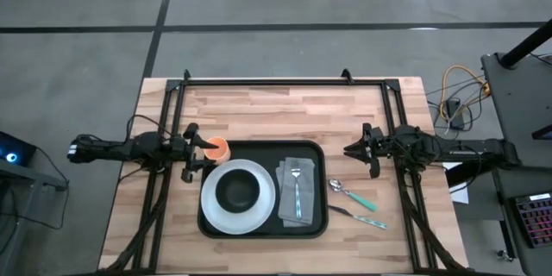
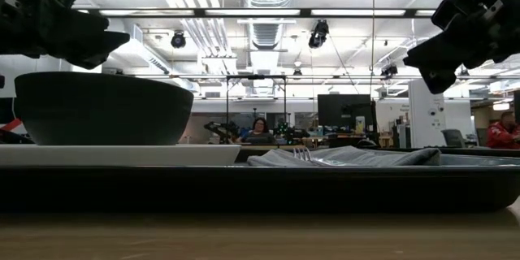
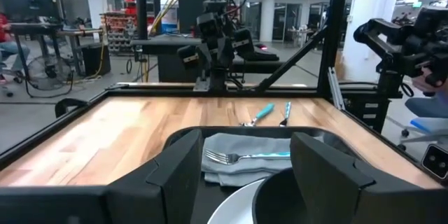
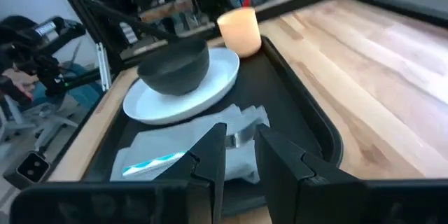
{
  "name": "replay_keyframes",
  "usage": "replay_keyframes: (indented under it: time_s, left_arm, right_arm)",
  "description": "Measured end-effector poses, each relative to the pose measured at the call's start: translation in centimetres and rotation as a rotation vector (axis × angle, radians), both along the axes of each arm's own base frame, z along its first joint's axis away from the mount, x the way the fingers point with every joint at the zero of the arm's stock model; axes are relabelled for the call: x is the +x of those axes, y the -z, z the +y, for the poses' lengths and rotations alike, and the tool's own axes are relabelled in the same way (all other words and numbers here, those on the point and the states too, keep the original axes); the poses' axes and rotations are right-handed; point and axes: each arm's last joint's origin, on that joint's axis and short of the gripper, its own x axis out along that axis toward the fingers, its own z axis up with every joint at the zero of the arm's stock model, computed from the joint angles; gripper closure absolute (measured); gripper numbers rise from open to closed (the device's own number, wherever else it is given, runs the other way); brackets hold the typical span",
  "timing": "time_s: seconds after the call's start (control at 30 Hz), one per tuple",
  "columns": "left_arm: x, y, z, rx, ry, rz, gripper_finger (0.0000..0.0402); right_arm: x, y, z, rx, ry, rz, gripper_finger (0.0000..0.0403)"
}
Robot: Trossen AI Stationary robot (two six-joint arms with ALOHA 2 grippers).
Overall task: Set up tray
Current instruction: Put the knife on the table
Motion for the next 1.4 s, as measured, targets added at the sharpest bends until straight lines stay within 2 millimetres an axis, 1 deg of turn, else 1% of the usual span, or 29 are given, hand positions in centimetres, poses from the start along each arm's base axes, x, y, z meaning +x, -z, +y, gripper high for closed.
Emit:
replay_keyframes:
  time_s: [0.13,0.37,0.6,0.77,1.0,1.17,1.4]
  left_arm:
    - [0.0,-0.1,0.0,0.0,-0.003,-0.002,0.0204]
    - [0.0,-0.1,0.0,0.0,-0.002,-0.002,0.0204]
    - [0.0,0.0,0.0,0.0,0.0,0.0,0.0204]
    - [0.0,0.0,0.0,0.0,0.0,0.0,0.0204]
    - [0.0,0.0,0.0,0.0,0.0,0.001,0.0204]
    - [0.0,0.1,0.0,0.0,0.0,0.003,0.0204]
    - [0.0,0.1,0.0,0.0,0.0,0.004,0.0204]
  right_arm:
    - [0.2,-0.6,0.0,0.016,-0.006,0.085,0.0335]
    - [0.6,-2.0,0.3,0.098,-0.083,0.242,0.0335]
    - [1.1,-3.0,0.7,0.189,-0.088,0.373,0.0335]
    - [1.3,-3.4,1.4,0.227,-0.117,0.498,0.0335]
    - [2.0,-4.1,3.0,0.271,-0.181,0.578,0.0335]
    - [2.5,-3.7,4.3,0.315,-0.207,0.658,0.0335]
    - [2.8,-2.4,6.6,0.362,-0.245,0.807,0.0335]
